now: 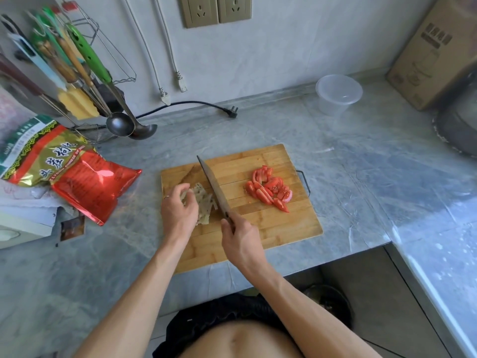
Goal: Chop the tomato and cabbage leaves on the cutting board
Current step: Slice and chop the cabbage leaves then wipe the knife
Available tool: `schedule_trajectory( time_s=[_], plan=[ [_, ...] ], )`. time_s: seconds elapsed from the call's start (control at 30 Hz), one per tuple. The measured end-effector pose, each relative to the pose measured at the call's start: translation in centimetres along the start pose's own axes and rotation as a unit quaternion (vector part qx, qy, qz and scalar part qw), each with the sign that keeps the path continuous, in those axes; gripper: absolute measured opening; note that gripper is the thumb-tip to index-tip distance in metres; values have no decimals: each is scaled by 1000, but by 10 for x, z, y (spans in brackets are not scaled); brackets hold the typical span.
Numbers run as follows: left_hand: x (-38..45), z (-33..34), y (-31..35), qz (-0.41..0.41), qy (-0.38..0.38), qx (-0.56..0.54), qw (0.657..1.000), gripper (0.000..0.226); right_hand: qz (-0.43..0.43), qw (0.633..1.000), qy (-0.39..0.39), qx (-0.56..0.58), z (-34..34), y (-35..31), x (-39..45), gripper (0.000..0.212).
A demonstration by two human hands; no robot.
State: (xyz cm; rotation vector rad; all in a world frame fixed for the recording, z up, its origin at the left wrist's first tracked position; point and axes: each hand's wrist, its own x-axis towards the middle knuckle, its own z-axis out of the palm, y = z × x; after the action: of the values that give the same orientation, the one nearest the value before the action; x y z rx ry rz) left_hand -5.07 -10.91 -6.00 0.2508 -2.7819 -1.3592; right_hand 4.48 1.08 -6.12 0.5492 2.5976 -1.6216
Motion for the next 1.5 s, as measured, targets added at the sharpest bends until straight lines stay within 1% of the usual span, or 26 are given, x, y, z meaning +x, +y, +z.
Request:
schedule_trajectory(
  time_s=[0.17, 0.3, 0.37, 0.47, 0.53, 0.6, 0.67, 0.77, 0.83, 0.9, 0.93, 1.07, 1.1, 1.17, 1.27, 1.4, 1.5],
  plan=[
    [-6, -9, -12, -20, 7, -16, 1000, 24, -3, 1000, -8, 3, 14, -9, -12, 18],
    [-7, -18, -18, -13, -14, -24, 1000, 21, 33, 999, 20, 33, 5, -14, -8, 23],
    [-6, -26, -17, -1, -46, -46, 998, 20, 62, 996, 27, 55, -6, -18, -6, 24],
    [2, -33, -9, 27, -116, -65, 991, 17, 88, 992, 18, 93, -28, -23, -6, 18],
    [7, -35, -3, 56, -160, -48, 984, 18, 98, 987, 26, 122, -41, -24, -7, 23],
    [11, -34, 2, 88, -198, -22, 976, 20, 102, 985, 42, 135, -52, -24, -8, 20],
    [11, -29, 7, 117, -220, 0, 969, 20, 100, 985, 53, 131, -66, -20, -9, 12],
    [5, -15, 24, 139, -223, 14, 965, 14, 93, 985, 101, 105, -100, -6, -3, 20],
    [-2, -3, 37, 154, -223, 43, 962, 12, 101, 985, 131, 54, -120, 8, 4, 29],
    [-9, 10, 51, 165, -244, 61, 954, 13, 107, 983, 146, 26, -136, 19, 12, 35],
    [-14, 21, 61, 172, -253, 62, 950, 15, 109, 983, 149, 23, -149, 27, 14, 34],
    [-30, 66, 98, 171, -287, 90, 938, 17, 108, 985, 133, 11, -205, 58, 31, 15],
    [-35, 83, 109, 171, -294, 101, 935, 17, 116, 985, 128, 16, -224, 69, 35, 14],
    [-39, 100, 119, 167, -302, 116, 931, 16, 136, 983, 117, 34, -239, 91, 49, 17],
    [-46, 122, 132, 149, -302, 113, 935, 13, 163, 978, 88, 93, -260, 116, 72, 19],
    [-56, 130, 125, 117, -334, 99, 930, 17, 181, 976, 50, 109, -272, 136, 90, 14],
    [-64, 128, 120, 97, -329, 84, 936, 19, 192, 974, 42, 110, -274, 148, 99, 14]
  ],
)
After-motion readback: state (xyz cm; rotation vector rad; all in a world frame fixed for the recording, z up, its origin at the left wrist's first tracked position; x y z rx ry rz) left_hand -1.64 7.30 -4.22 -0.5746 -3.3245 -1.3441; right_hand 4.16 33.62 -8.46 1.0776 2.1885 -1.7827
